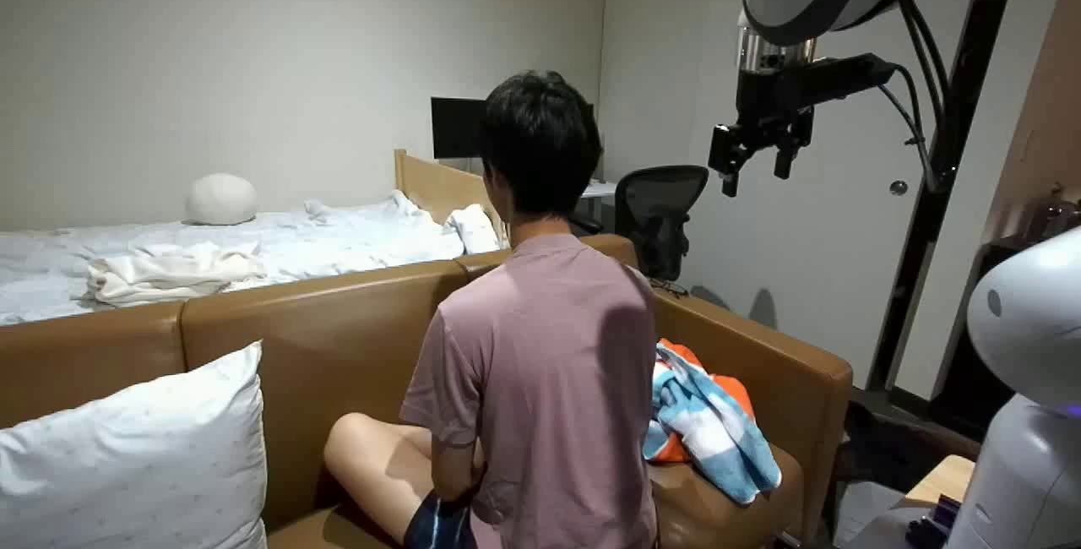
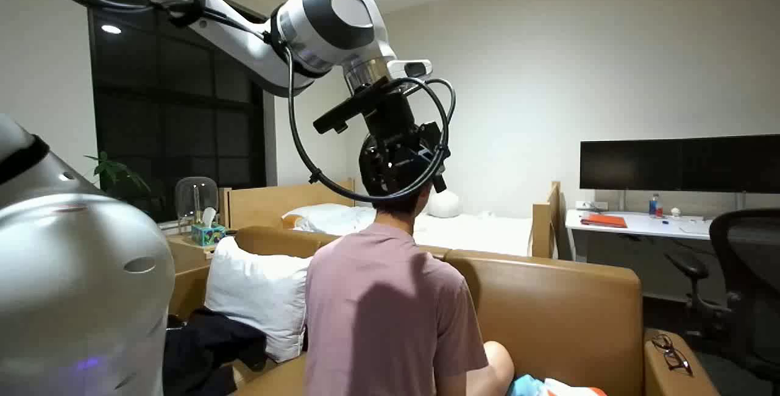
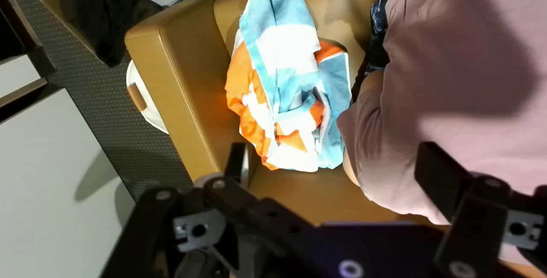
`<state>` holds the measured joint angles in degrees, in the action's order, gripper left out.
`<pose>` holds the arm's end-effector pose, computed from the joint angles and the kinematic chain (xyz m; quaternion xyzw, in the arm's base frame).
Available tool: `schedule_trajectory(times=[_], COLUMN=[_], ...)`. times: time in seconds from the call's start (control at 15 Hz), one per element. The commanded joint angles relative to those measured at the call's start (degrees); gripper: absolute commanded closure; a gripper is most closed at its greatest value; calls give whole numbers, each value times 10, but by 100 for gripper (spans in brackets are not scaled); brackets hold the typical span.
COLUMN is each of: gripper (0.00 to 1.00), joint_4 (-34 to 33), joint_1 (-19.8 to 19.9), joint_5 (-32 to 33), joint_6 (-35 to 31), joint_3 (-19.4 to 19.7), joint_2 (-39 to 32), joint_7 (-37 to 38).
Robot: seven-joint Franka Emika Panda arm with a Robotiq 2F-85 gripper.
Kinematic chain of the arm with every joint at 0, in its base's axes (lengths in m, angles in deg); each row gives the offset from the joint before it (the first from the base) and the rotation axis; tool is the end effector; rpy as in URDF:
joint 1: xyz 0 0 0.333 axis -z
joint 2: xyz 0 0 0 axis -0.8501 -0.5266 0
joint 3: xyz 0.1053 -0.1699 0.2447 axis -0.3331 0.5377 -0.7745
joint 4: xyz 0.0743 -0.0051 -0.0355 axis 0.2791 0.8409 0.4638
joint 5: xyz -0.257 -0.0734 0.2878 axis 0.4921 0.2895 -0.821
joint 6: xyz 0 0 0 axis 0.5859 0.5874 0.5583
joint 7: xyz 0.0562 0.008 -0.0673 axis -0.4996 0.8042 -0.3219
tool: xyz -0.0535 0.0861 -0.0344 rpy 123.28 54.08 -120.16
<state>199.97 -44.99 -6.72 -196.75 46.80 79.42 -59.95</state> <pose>0.3474 -0.0928 0.4996 0.9784 -0.1124 0.1020 0.1401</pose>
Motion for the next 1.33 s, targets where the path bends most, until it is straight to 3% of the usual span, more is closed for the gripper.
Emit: schedule_trajectory(times=[0.0,0.53,1.27], gripper=[0,0,0], joint_4=[-2,-4,-90], joint_1=[-7,5,41], joint_5=[4,15,12], joint_6=[3,-32,-93], joint_3=[6,13,77], joint_2=[0,-39,-199], joint_7=[4,15,13])
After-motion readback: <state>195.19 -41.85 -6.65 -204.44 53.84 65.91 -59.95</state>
